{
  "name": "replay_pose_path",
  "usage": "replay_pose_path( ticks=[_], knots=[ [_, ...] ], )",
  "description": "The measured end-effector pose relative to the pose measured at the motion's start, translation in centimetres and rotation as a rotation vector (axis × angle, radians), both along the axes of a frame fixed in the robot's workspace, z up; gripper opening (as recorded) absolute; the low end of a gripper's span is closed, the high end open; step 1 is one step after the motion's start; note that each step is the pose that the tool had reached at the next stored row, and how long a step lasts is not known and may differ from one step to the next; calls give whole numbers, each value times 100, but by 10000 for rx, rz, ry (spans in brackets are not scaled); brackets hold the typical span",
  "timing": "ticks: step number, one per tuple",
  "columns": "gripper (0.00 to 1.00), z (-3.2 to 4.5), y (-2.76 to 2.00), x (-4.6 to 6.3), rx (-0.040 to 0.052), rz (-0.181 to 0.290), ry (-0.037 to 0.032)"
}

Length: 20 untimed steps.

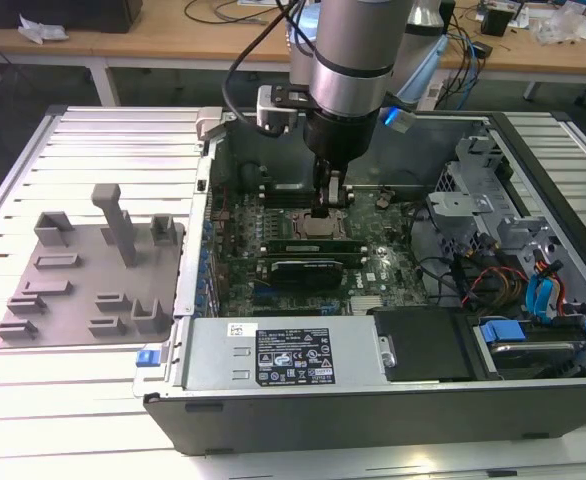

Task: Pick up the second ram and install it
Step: 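Press down the second ram until it locks into place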

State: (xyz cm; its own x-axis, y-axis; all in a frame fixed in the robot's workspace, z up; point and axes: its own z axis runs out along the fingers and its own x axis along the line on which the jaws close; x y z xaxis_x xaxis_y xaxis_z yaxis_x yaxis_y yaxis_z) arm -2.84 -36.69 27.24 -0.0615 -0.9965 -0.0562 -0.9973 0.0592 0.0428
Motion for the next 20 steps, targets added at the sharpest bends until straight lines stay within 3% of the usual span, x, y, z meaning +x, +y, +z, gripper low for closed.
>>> replay_pose_path(
  ticks=[2,5,7,10,16,17,20],
  knots=[
    [8,0,0,7,2,3,-1],
    [8,-1,-9,326,0,0,26],
    [8,-14,-138,379,-1,0,27],
    [8,-40,-154,555,-6,2,32],
    [8,-265,-168,571,-5,1,32],
    [8,-301,-145,571,-5,6,31],
    [8,-426,-135,571,-29,9,34]
  ],
)
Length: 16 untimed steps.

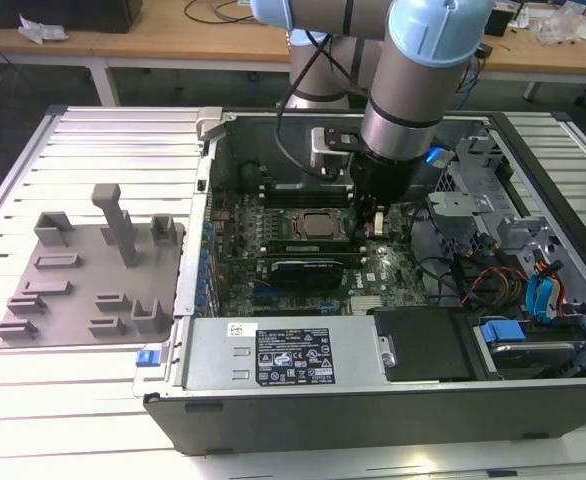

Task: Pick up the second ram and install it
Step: 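Press down the second ram until it locks into place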

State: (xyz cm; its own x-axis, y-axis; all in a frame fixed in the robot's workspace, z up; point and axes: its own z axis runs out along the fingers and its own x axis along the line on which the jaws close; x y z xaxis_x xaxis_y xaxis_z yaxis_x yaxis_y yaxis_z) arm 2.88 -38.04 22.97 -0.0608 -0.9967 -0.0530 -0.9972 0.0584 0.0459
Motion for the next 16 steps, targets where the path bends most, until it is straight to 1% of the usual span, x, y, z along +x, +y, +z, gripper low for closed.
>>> replay_pose_path(
  ticks=[2,3,4,5,7,8,9,11,13,16],
  knots=[
    [8,-45,-1,-1,-19,0,3],
    [8,-38,-2,-1,-23,1,5],
    [8,-9,3,-1,-2,-1,6],
    [8,64,3,-1,0,-2,14],
    [8,169,2,0,-7,0,38],
    [8,172,1,-7,-5,0,38],
    [8,167,0,-71,-7,4,0],
    [8,151,0,-235,-9,0,-85],
    [8,139,0,-326,-9,0,-107],
    [8,103,-1,-618,-10,0,-168]
  ],
)
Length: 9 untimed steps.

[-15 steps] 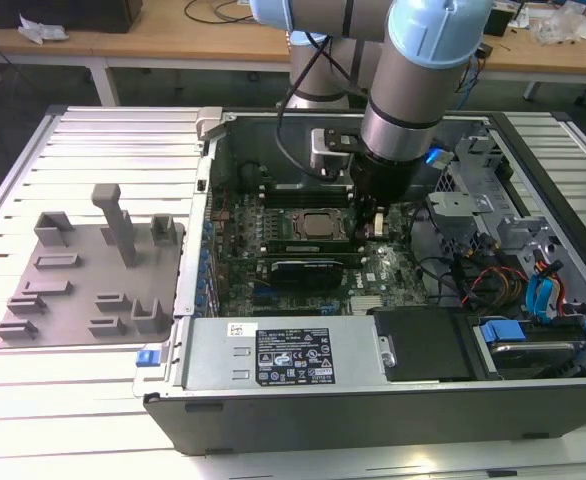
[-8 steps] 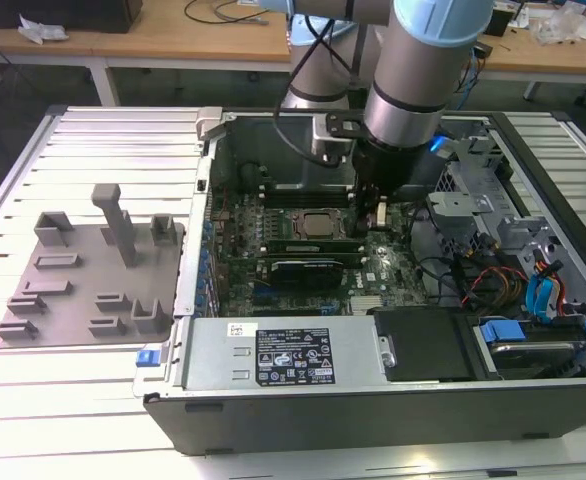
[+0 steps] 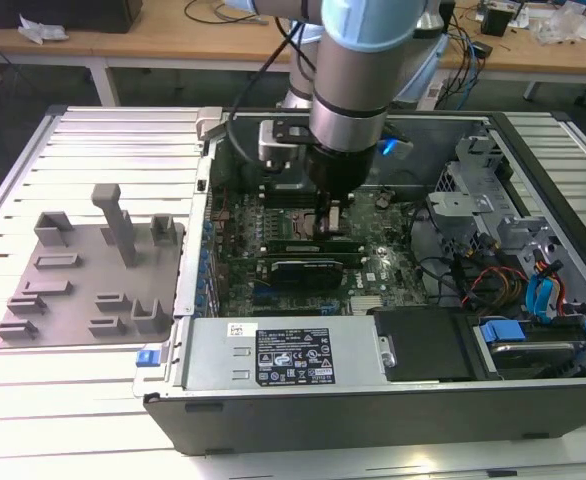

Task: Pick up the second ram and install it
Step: 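Press down the second ram until it locks into place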

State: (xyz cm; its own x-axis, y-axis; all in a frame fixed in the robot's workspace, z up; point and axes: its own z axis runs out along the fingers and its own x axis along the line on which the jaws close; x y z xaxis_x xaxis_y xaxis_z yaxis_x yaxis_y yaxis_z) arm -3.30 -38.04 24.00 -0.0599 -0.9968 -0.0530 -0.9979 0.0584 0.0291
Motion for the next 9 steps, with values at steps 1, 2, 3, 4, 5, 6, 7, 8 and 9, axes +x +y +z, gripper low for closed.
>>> replay_pose_path(
  ticks=[1,2,3,4,5,6,7,8,9],
  knots=[
    [8,-11,1,-93,3,-1,-16],
    [8,-21,0,-207,1,1,-33],
    [8,-28,0,-291,1,2,-48],
    [8,-33,1,-348,-5,-2,-61],
    [8,-33,1,-348,-19,7,-60],
    [8,-33,0,-348,-27,20,-59],
    [8,-45,1,-347,-23,31,-63],
    [8,-71,0,-350,-29,37,-71],
    [8,-88,0,-351,-27,40,-76]
  ],
)
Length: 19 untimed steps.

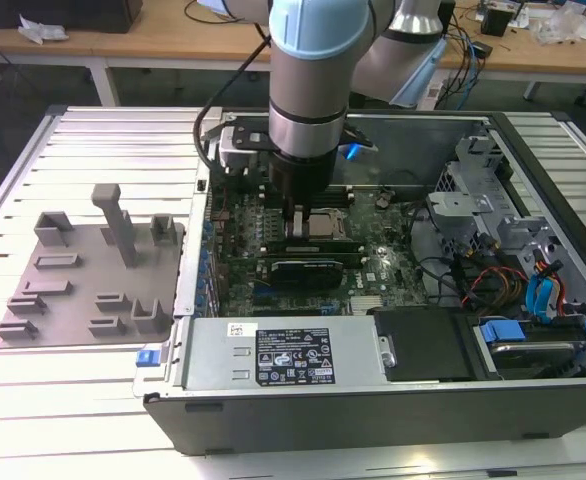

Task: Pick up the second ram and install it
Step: 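Press down the second ram until it locks into place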

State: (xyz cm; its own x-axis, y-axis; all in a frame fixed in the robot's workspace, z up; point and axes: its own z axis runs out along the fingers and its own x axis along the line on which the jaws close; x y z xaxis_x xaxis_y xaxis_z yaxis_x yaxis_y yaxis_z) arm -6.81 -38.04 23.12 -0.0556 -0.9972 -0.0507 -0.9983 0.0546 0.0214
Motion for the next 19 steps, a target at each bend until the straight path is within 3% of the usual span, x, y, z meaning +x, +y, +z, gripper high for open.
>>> replay_pose_path(
  ticks=[5,7,9,11,12,14,19],
  knots=[
    [8,-42,0,-3,-4,7,-7],
    [8,103,0,-3,2,7,-11],
    [8,174,0,0,-8,9,-6],
    [8,202,0,38,-49,6,40],
    [8,217,0,79,-131,3,83],
    [8,219,0,106,-145,5,100],
    [8,220,4,294,-161,5,194]
  ],
)
